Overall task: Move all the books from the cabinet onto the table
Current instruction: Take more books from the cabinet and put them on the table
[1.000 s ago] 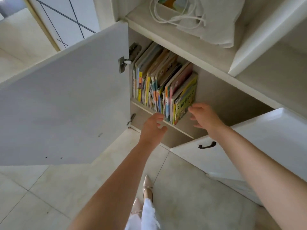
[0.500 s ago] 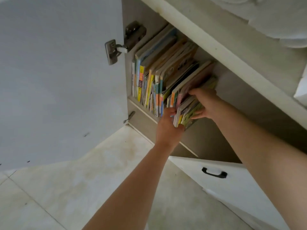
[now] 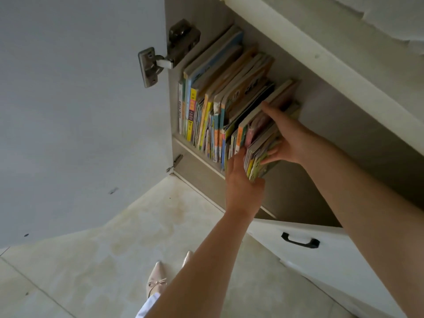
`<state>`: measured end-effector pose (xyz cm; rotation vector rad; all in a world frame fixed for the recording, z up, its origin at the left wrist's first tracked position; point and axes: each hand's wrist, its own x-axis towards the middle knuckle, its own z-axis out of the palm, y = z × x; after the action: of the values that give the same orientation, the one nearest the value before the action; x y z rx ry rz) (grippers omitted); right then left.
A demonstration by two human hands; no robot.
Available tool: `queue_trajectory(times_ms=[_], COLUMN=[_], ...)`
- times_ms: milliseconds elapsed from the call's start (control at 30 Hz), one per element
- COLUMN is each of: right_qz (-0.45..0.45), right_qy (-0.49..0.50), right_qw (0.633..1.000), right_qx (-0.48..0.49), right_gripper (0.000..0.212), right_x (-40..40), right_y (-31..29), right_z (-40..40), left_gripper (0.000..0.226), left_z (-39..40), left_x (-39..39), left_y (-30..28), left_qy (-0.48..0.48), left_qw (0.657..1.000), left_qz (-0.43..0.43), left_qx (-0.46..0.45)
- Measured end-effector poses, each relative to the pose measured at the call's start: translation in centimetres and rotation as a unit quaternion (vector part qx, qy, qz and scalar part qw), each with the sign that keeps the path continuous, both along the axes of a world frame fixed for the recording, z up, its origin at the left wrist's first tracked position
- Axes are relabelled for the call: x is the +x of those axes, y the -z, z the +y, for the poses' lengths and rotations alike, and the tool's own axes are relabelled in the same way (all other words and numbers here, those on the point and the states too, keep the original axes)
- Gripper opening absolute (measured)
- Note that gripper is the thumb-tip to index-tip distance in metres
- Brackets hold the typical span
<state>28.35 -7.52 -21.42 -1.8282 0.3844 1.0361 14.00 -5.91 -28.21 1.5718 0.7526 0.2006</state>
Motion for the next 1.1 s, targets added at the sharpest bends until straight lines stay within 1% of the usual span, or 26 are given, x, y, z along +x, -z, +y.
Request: queue_trajectory(times_ms=[33,167,233,267,300,367,400,433,467,500,567,600,633,700,767,800,900,933,967,1033,1067,1100], right_qz=[-0.008,-0.032,-0.045,-0.053,-0.057,-0.053,-0.052,-0.051,-0.049,-0.048,-0.048,-0.047,-0.048,-0.049,-0.054,-0.055,-0.044,-0.038,-0.034,-0.033,-0.040,-0.048], right_qy=[-0.009,-0.006,0.005,0.016,0.027,0.050,0.060,0.067,0.070,0.071,0.069,0.069,0.074,0.096,0.112,0.113,0.097,0.091,0.082,0.063,0.058,0.056], right_qw=[1.000,0.999,0.999,0.998,0.998,0.997,0.997,0.996,0.996,0.996,0.995,0.995,0.995,0.993,0.992,0.992,0.994,0.995,0.996,0.997,0.997,0.997], right_qx=[-0.010,-0.012,-0.011,-0.011,-0.007,0.006,0.011,0.019,0.026,0.034,0.046,0.052,0.052,0.041,0.024,0.018,0.020,0.024,0.019,-0.007,-0.022,-0.031], right_gripper=[0.088,0.060,0.045,0.040,0.044,0.071,0.080,0.083,0.078,0.068,0.048,0.046,0.050,0.066,0.073,0.071,0.048,0.047,0.055,0.079,0.085,0.084], right_x=[-0.2,-0.2,-0.3,-0.5,-0.6,-0.7,-0.6,-0.6,-0.6,-0.6,-0.7,-0.7,-0.6,-0.8,-1.1,-1.2,-1.4,-1.5,-1.5,-1.5,-1.5,-1.4], right_y=[0.1,0.3,0.2,0.2,0.2,0.5,0.6,0.7,0.8,0.8,0.8,0.8,0.9,0.8,0.4,0.3,0.1,0.3,0.5,0.7,0.8,0.8], right_z=[0.2,0.2,0.0,-0.2,-0.4,-1.2,-1.7,-2.4,-3.1,-3.8,-4.9,-5.4,-5.7,-6.0,-5.8,-5.8,-5.6,-5.6,-5.5,-4.9,-4.7,-4.5], left_gripper=[0.079,0.079,0.078,0.076,0.073,0.064,0.063,0.064,0.068,0.073,0.078,0.076,0.073,0.068,0.066,0.065,0.062,0.062,0.062,0.062,0.062,0.063], left_z=[-0.1,-0.2,-0.4,-0.6,-0.7,-1.1,-1.2,-1.4,-1.6,-1.7,-1.9,-2.0,-2.2,-2.5,-2.7,-2.8,-2.8,-2.8,-2.7,-2.7,-2.7,-2.7], left_x=[0.1,0.2,0.1,-0.1,-0.3,-0.6,-0.6,-0.5,-0.4,-0.3,0.3,0.6,0.9,1.5,2.1,2.3,2.6,2.7,2.8,3.1,3.1,3.2], left_y=[0.1,0.6,0.8,1.0,1.1,1.4,1.5,1.6,1.8,2.2,3.0,3.6,4.0,4.7,5.2,5.4,6.2,6.4,6.7,7.0,7.2,7.4], left_qy=[-0.006,-0.022,-0.027,-0.026,-0.025,-0.026,-0.025,-0.022,-0.018,-0.010,0.020,0.037,0.049,0.060,0.060,0.054,0.044,0.043,0.043,0.039,0.039,0.038], left_qw=[1.000,0.998,0.998,0.998,0.998,0.998,0.998,0.999,0.999,0.999,0.996,0.993,0.991,0.987,0.986,0.986,0.985,0.984,0.984,0.984,0.984,0.983], left_qz=[0.001,0.021,0.003,-0.012,-0.022,-0.017,-0.008,-0.002,-0.002,-0.007,-0.016,-0.017,-0.018,-0.017,-0.016,-0.020,-0.041,-0.043,-0.043,-0.042,-0.043,-0.045], left_qx=[-0.002,0.046,0.052,0.055,0.058,0.055,0.048,0.042,0.041,0.046,0.086,0.110,0.127,0.147,0.156,0.156,0.165,0.168,0.168,0.166,0.168,0.173])
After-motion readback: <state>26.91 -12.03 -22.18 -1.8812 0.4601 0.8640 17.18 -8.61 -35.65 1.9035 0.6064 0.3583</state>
